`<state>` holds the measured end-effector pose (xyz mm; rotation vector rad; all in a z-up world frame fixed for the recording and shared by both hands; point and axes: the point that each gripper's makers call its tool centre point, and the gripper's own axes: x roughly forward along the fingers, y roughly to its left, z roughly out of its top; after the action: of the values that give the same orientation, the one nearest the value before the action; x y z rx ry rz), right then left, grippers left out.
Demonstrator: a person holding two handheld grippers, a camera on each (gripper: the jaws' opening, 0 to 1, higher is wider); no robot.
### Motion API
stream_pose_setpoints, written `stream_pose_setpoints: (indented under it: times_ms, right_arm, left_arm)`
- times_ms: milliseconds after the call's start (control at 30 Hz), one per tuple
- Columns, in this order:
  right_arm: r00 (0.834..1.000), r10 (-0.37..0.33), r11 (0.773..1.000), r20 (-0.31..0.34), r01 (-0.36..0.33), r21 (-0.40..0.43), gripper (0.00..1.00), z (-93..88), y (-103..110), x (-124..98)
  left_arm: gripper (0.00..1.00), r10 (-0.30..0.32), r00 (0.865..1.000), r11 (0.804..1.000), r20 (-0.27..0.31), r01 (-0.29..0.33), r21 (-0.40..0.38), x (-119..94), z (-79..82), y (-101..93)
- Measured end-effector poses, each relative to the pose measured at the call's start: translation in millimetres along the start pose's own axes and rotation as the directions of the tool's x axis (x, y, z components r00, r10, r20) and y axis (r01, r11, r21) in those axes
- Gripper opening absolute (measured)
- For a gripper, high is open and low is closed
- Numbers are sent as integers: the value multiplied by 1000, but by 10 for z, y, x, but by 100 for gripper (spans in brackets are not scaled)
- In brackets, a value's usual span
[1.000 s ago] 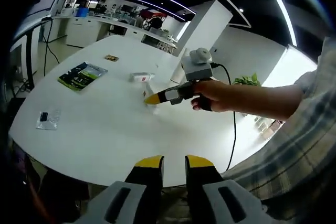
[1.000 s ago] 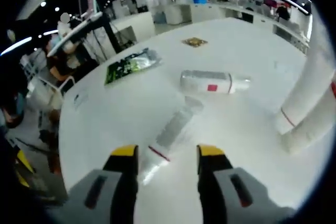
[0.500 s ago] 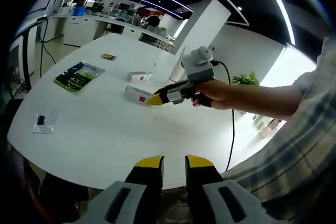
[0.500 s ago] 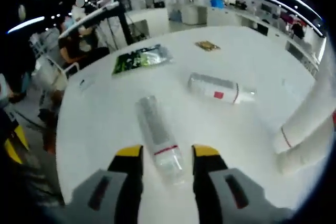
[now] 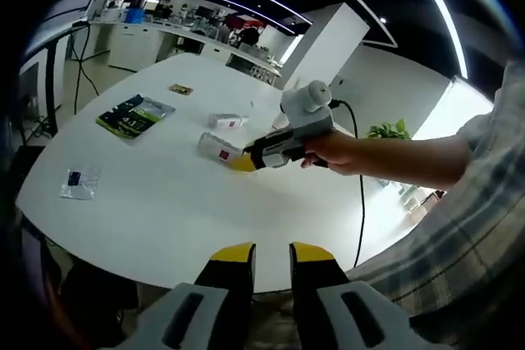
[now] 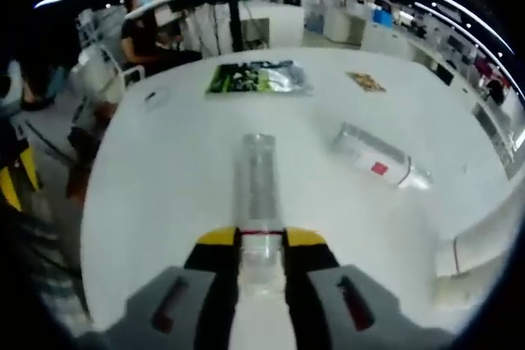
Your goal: Arrange the skincare products in the storage area until every visible bottle or jar stands upright without overlapping.
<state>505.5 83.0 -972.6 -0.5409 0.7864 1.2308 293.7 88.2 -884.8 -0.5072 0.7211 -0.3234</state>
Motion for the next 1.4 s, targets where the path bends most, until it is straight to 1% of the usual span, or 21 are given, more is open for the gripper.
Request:
stream_pose_setpoints:
  times_ms: [33,233,300,400,433,467,500,533,567,600,633,667,767,833,900,1033,1100,1233,1300,1333,1400]
  right_arm:
    - [1000,13,999,24,-14,36,18,25,21,-21]
    - [998,40,997,43,-43,58,18,14,91,-172]
    - [996,65,995,63,-70,70,18,15,155,-280]
    - [991,102,991,85,-108,81,18,2,261,-423]
    - [985,135,986,112,-144,82,18,27,339,-493]
    - [983,144,984,117,-154,86,18,21,362,-535]
    - [974,181,978,136,-193,84,18,27,436,-602]
    - [962,216,971,166,-230,71,18,63,514,-653]
    - [944,256,956,209,-279,88,18,97,603,-724]
    - [935,276,947,222,-304,103,18,88,638,-759]
    - [930,287,943,228,-316,101,18,86,657,-776]
    - [921,303,937,245,-335,101,18,81,698,-830]
    - [915,328,931,234,-354,83,18,12,768,-920]
    - [912,353,931,207,-364,18,18,-46,829,-980]
    - [905,385,922,182,-385,-36,18,-95,924,-1060]
    - [907,396,917,143,-384,-103,18,-145,1005,-1169]
    - [912,396,914,108,-379,-145,18,-185,1038,-1220]
    - [922,387,896,16,-372,-244,18,-307,1102,-1298]
    - [928,369,876,-53,-366,-315,18,-401,1152,-1362]
    - [928,364,869,-77,-368,-332,18,-439,1166,-1388]
    - [930,353,854,-103,-365,-370,18,-475,1196,-1433]
  left_arm:
    - [17,0,1000,1000,1,0,-1,0,0,-4]
    - [19,-15,1000,1000,4,15,-2,29,-3,-44]
    - [19,-24,999,1000,24,24,14,55,43,-72]
    - [19,-35,999,999,35,34,29,84,92,-103]
    - [20,-39,999,999,37,38,30,92,102,-108]
    - [20,-47,998,999,42,46,29,101,115,-117]
    - [21,-54,997,998,47,53,22,108,126,-126]
    - [21,-64,997,998,51,63,32,116,135,-139]
    - [22,-71,996,997,54,69,47,125,142,-149]
    - [22,-72,996,996,51,70,50,132,138,-152]
    - [24,-73,996,996,49,70,50,140,137,-157]
    - [26,-70,997,996,45,68,57,156,137,-161]
    - [28,-42,997,993,59,35,116,156,201,-123]
    - [29,-33,997,992,72,23,128,151,256,-97]
    - [30,-25,996,987,82,12,158,165,316,-88]
    - [35,-20,997,974,68,4,228,229,344,-111]
    - [37,-23,998,966,57,7,260,257,343,-141]
    - [40,-33,999,928,23,22,373,324,342,-225]
    - [41,-52,999,912,0,47,407,369,333,-289]
    - [42,-66,998,898,-23,69,434,401,317,-331]
    - [43,-96,994,874,-56,111,473,445,286,-403]
